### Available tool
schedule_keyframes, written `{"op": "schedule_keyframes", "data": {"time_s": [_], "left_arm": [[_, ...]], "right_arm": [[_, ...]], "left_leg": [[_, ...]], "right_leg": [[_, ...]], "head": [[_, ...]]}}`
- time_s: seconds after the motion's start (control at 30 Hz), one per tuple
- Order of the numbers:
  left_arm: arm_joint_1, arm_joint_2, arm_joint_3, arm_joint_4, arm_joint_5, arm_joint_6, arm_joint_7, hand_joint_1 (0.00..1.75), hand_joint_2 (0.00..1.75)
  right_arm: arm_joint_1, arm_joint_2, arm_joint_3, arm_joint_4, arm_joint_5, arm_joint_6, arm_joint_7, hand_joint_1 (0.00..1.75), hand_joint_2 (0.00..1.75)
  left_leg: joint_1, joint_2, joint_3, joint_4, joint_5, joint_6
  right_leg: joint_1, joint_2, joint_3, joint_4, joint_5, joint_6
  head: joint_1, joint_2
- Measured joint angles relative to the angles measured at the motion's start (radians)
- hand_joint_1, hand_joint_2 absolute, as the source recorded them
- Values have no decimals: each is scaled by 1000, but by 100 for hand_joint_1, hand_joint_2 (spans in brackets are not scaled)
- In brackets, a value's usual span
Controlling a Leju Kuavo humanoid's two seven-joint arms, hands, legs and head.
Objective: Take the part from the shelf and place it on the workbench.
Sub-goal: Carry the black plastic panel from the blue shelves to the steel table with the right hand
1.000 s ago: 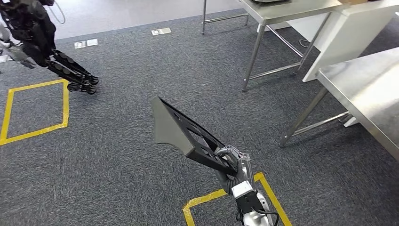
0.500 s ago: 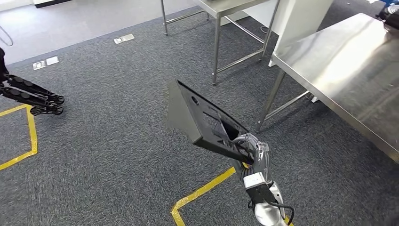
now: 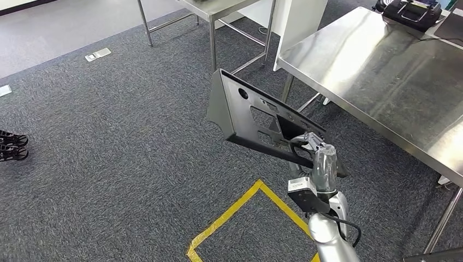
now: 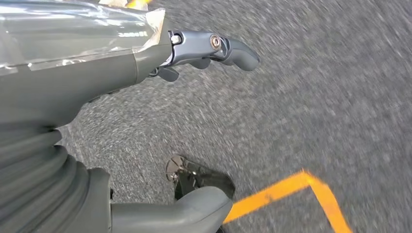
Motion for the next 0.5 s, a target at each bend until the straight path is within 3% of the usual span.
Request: {"op": "schedule_keyframes", "data": {"time_s": [0.07,0.1,0.13,0.17,0.23,0.3,0.37,0.4,0.43,0.5], "left_arm": [[1,4,0,0,-5,-14,-1,0,175],[1,6,-1,0,-7,-19,-1,0,175],[1,8,-1,0,-8,-22,-1,0,175],[0,9,-2,0,-9,-24,-1,0,175],[0,11,-2,0,-10,-27,-1,0,175],[-1,13,-3,0,-11,-29,-1,0,175],[-6,11,-3,0,-11,-15,1,0,175],[-11,8,-4,0,-11,-7,0,0,175],[-15,6,-4,0,-10,-3,-2,0,175],[-20,3,-4,0,-11,-4,-7,0,175]], "right_arm": [[-14,0,-10,10,8,0,8,175,175],[-17,0,-15,14,10,0,11,175,175],[-19,-1,-20,19,12,0,13,175,175],[-21,-2,-24,24,13,0,14,175,175],[-28,-3,-32,31,13,-1,16,175,175],[-38,-2,-37,38,14,-4,17,175,175],[-48,-2,-45,50,15,-10,19,175,175],[-51,-3,-51,56,15,-12,19,175,175],[-56,-3,-57,63,15,-15,19,175,175],[-66,-2,-66,78,14,-22,16,175,175]], "left_leg": [[-3,30,0,0,-2,3],[-4,43,1,0,-3,2],[-4,54,2,0,-5,1],[-3,66,3,0,-7,-2],[-5,87,10,1,-13,-12],[-10,106,17,1,-21,-24],[-9,127,26,-2,-26,-35],[-6,125,28,-1,-30,-41],[-3,108,24,14,-43,-45],[0,51,-18,109,-97,-50]], "right_leg": [[-3,-28,-65,129,-47,2],[-5,-33,-79,158,-53,8],[-8,-37,-73,148,-44,16],[-11,-45,-45,96,-22,25],[-11,-93,35,-51,30,36],[-5,-121,73,-125,55,27],[0,-101,71,-127,57,12],[-4,-90,73,-129,58,5],[-9,-78,76,-131,59,-4],[-18,-54,82,-134,61,-17]], "head": [[3,0],[3,0],[3,0],[4,0],[4,0],[4,0],[4,0],[3,0],[1,0],[-6,0]]}}
